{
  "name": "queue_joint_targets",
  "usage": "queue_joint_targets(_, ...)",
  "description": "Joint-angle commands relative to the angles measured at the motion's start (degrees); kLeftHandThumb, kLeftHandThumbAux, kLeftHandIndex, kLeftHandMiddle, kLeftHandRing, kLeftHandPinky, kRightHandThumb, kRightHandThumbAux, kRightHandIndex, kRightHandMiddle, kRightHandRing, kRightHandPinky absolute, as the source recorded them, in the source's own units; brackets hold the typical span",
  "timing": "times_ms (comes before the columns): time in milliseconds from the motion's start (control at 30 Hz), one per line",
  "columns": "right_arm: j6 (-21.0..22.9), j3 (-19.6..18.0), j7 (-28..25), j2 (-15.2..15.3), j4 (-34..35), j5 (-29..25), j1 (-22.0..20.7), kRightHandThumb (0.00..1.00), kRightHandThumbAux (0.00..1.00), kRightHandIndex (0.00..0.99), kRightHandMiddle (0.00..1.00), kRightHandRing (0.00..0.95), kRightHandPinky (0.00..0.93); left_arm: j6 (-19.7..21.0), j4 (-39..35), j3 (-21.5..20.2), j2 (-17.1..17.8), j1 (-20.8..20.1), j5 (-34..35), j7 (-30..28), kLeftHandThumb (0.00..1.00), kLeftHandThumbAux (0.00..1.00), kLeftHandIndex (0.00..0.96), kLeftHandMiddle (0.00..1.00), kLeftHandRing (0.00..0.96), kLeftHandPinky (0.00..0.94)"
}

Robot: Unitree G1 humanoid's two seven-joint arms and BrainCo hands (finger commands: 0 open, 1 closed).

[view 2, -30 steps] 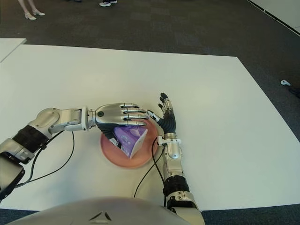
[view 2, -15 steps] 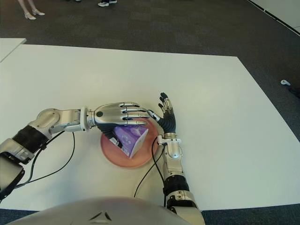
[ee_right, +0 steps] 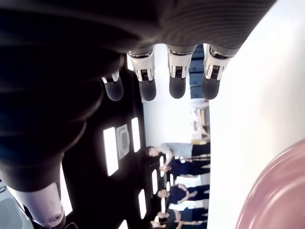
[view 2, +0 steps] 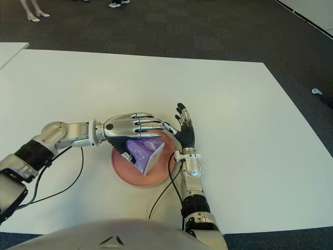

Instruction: Put the tissue paper into the plate.

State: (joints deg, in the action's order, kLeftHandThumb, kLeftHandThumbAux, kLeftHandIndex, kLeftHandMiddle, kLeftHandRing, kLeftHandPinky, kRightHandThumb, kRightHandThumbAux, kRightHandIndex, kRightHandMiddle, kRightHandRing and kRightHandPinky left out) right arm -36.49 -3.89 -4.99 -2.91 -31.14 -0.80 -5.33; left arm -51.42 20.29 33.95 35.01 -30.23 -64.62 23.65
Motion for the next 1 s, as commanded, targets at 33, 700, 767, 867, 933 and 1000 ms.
queue_joint_targets(33,0.45,-0.70,-0.95,-0.84,-5.07,-2.51,5.85,0.128,0.706,0.005,0.000,0.000,0.001,0.03,1.89,0.01,-0.65,0.94,1.32,1.26,0.000,0.316,0.000,0.000,0.000,0.000)
queue_joint_targets(700,0.91,0.46,0.51,-1.36,-2.60,-1.00,6.42,0.107,0.722,0.005,0.000,0.000,0.008,-7.60,6.79,-8.02,-2.22,-1.69,18.34,5.84,0.104,0.295,0.000,0.000,0.000,0.000)
queue_joint_targets(767,1.23,0.55,1.27,-1.55,-2.32,-0.70,6.38,0.111,0.715,0.006,0.000,0.000,0.005,-8.12,4.90,-9.28,-2.37,-0.78,24.22,2.43,0.122,0.300,0.000,0.000,0.000,0.000)
queue_joint_targets(867,1.57,0.70,2.17,-1.66,-2.18,-0.27,6.27,0.111,0.705,0.009,0.000,0.000,0.002,-8.13,4.12,-10.07,-3.42,0.24,30.47,-1.89,0.137,0.310,0.000,0.000,0.000,0.000)
queue_joint_targets(933,1.64,0.80,2.54,-1.65,-2.21,-0.12,6.20,0.112,0.697,0.012,0.000,0.000,0.000,-8.01,3.94,-10.50,-4.01,0.63,33.01,-4.20,0.145,0.320,0.000,0.000,0.000,0.000)
queue_joint_targets(1000,1.79,0.89,2.88,-1.60,-2.27,0.05,6.09,0.111,0.693,0.015,0.000,0.000,0.003,-8.09,3.96,-10.80,-4.74,0.98,36.49,-6.76,0.149,0.328,0.000,0.000,0.000,0.000)
